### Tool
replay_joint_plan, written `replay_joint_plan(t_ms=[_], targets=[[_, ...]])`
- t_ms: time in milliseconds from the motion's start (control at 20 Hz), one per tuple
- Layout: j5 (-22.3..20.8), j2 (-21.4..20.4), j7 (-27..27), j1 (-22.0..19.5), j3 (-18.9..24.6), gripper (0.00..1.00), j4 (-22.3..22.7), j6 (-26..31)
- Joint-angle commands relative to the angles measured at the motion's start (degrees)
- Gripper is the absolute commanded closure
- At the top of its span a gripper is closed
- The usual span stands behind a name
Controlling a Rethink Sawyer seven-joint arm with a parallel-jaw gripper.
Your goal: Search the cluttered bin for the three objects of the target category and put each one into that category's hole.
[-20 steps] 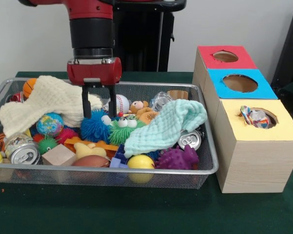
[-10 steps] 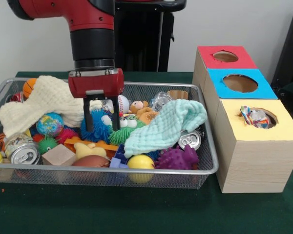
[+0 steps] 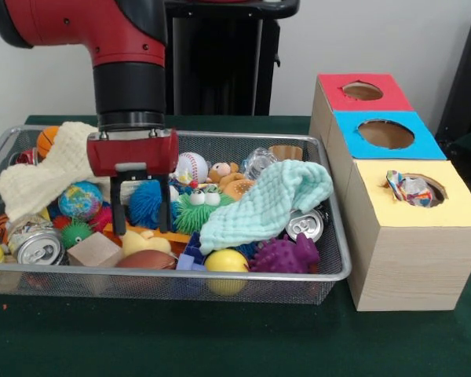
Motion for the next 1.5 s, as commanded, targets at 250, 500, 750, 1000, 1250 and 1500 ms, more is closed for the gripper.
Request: replay_joint_plan(t_ms=[250, 500, 750, 1000, 1250, 1500], targets=[[-4.09, 11.50, 2.03, -1.24, 2.01, 0.00, -8.25, 3.52], [-3.29, 11.04, 2.68, -0.10, -1.85, 0.00, -8.57, 4.06], [-2.00, 7.72, 3.86, 0.70, -6.87, 0.00, -6.57, 5.19], [-1.23, 6.44, 3.65, 0.70, -9.31, 0.00, -6.19, 7.73], [-0.58, 6.28, 4.11, 1.98, -12.24, 0.00, -7.16, 8.01], [-0.63, 7.49, 5.07, 3.39, -15.28, 0.00, -8.78, 4.85]])
